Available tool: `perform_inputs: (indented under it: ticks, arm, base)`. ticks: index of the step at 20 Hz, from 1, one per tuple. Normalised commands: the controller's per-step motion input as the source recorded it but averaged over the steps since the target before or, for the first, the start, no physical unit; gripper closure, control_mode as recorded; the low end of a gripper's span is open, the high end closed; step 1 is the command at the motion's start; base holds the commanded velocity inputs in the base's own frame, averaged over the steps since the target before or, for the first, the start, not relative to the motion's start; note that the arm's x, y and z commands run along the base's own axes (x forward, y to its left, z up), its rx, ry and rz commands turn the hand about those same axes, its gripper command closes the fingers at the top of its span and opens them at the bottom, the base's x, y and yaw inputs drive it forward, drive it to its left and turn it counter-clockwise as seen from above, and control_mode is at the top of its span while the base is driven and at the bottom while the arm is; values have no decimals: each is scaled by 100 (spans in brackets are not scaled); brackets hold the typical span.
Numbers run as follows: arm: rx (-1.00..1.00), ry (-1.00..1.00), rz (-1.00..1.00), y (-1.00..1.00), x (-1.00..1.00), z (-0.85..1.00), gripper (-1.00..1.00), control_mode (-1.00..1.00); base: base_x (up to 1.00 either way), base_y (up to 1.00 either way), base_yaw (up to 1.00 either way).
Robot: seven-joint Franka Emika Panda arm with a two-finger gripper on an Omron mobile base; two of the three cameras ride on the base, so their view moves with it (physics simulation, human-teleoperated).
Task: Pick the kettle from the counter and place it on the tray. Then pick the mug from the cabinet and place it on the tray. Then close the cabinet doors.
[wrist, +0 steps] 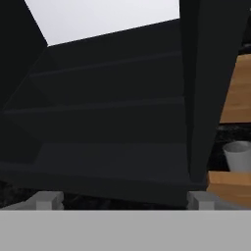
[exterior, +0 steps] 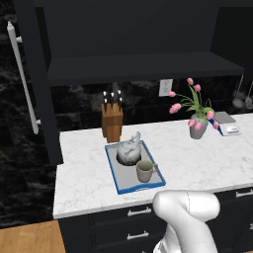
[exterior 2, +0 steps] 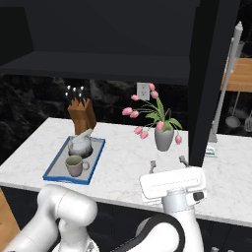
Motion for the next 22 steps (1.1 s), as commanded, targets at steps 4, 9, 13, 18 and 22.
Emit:
perform_inputs:
  ticks: [4,9,13,18,22]
  arm:
    - [2,0,-2,-38,0,-11,-100,-100]
    - [1,0,-2,-64,-2,22,-100,-100]
    - [0,0,-4,-51,0,29,-100,-100]
    - [-3,0,0,-17,-1,37,-100,-100]
    - [-11,0,1,-1,-11,38,-100,-100]
  base:
    - [0,0,0]
    - [0,0,0]
    - [0,0,0]
    - [0,0,0]
    - [0,0,0]
